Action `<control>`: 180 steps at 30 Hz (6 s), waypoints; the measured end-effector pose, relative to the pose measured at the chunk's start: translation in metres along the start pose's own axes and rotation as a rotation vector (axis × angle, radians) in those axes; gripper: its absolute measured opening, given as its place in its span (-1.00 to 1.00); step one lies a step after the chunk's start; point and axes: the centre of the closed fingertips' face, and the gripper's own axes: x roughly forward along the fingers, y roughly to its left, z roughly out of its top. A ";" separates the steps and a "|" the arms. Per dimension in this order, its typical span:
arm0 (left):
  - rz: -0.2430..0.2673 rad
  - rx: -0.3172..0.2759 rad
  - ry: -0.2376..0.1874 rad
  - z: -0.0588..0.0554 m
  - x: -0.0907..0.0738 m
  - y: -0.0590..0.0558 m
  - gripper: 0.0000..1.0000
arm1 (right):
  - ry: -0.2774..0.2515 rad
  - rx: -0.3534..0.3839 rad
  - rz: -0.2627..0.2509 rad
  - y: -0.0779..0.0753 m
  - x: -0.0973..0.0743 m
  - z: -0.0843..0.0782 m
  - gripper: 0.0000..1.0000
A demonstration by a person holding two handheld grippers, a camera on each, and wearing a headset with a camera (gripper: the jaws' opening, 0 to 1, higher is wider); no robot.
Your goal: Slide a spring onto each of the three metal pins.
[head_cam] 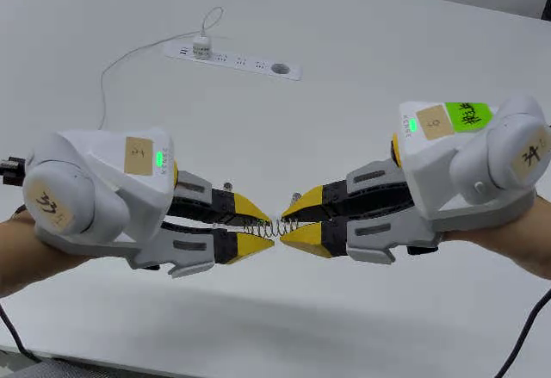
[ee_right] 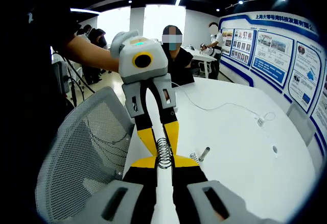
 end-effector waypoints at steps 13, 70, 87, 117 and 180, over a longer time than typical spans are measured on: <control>-0.003 -0.004 -0.004 0.008 0.004 -0.001 -0.80 | -0.131 0.009 0.018 0.007 0.003 0.037 -0.79; 0.226 -0.289 0.016 -0.029 -0.046 0.053 0.02 | 0.075 0.250 -0.346 -0.117 -0.004 -0.032 -0.80; 0.257 -0.348 0.005 -0.040 -0.052 0.056 0.61 | 0.137 0.320 -0.343 -0.122 0.016 -0.059 -0.80; 0.296 -0.368 0.045 -0.050 -0.062 0.055 0.91 | 0.256 0.336 -0.291 -0.116 0.042 -0.092 -0.79; 0.269 -0.342 0.090 -0.049 -0.075 0.031 0.84 | 0.216 0.079 -0.233 -0.094 0.069 -0.064 -0.62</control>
